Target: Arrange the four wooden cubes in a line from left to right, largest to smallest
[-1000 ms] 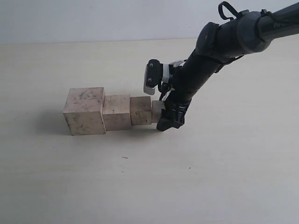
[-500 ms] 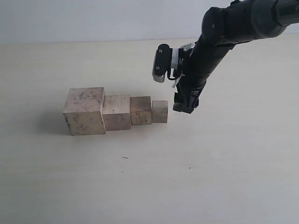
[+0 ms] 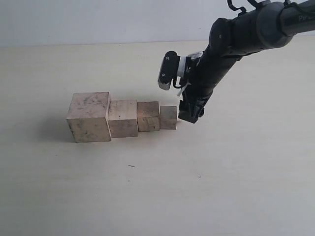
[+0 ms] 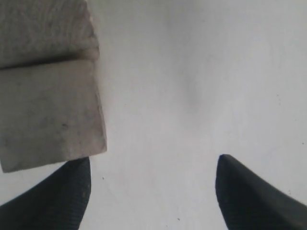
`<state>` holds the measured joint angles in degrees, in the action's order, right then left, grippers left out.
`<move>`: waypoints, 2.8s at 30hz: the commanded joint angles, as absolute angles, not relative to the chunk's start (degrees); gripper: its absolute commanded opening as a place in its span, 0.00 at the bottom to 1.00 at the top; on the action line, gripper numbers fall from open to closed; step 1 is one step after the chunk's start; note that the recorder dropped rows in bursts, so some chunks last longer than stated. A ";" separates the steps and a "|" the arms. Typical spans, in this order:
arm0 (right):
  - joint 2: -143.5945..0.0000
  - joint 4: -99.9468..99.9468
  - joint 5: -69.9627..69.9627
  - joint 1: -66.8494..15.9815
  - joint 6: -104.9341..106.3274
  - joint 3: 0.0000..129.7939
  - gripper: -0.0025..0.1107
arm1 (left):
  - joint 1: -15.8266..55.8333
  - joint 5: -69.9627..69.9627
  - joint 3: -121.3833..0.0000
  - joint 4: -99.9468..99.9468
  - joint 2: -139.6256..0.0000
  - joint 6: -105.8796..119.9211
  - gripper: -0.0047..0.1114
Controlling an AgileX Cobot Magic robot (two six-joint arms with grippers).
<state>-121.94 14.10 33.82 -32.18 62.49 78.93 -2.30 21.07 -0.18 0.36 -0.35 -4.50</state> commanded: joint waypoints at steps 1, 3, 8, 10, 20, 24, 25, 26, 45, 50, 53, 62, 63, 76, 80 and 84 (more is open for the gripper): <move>-121.84 18.31 31.68 -32.22 62.45 78.69 0.63 | -2.19 20.29 0.00 0.00 0.00 -4.76 0.04; -121.84 18.45 31.56 -32.22 62.45 78.69 0.63 | -2.19 20.29 0.00 0.00 0.00 -4.76 0.04; -121.84 18.45 31.83 -32.22 62.45 78.69 0.63 | -2.19 20.29 0.00 0.00 0.00 -4.76 0.04; -121.84 18.45 32.85 -32.22 62.45 78.69 0.63 | -2.19 20.29 0.00 0.00 0.00 -4.76 0.04; -121.84 18.45 33.81 -32.32 62.35 78.69 0.63 | -2.19 20.29 0.00 0.00 0.00 -4.76 0.04; -121.84 20.97 33.80 -32.32 62.35 78.69 0.63 | -2.19 20.29 0.00 0.00 0.00 -4.76 0.04; -121.84 21.68 33.80 -32.32 62.48 78.69 0.63 | -2.19 20.29 0.00 0.00 0.00 -4.76 0.04; -121.84 22.07 33.80 -32.32 62.48 78.69 0.63 | -2.19 20.29 0.00 0.00 0.00 -4.76 0.04; -120.46 12.60 35.12 -32.32 50.21 78.69 0.48 | -2.19 20.29 0.00 0.00 0.00 -4.76 0.04; -116.54 10.16 37.92 -32.32 36.61 78.69 0.10 | -2.19 20.29 0.00 0.00 0.00 -4.76 0.04; -113.13 9.92 39.81 -32.32 35.41 78.69 0.02 | -2.19 20.29 0.00 0.00 0.00 -4.76 0.04; -103.08 10.53 40.82 -32.32 15.33 78.59 0.02 | -2.19 20.29 0.00 0.00 0.00 -4.76 0.04; -102.28 10.53 40.82 -32.32 13.90 78.46 0.02 | -2.19 20.29 0.00 0.00 0.00 -4.76 0.04; -75.81 22.54 27.76 -33.94 4.75 55.53 0.02 | -2.19 20.29 0.00 0.00 0.00 -4.76 0.04; -70.31 22.11 30.70 -33.94 4.45 54.60 0.02 | -2.19 20.29 0.00 0.00 0.00 -4.76 0.04; -66.53 22.69 30.33 -33.94 4.45 54.60 0.02 | -2.19 20.29 0.00 0.00 0.00 -4.76 0.04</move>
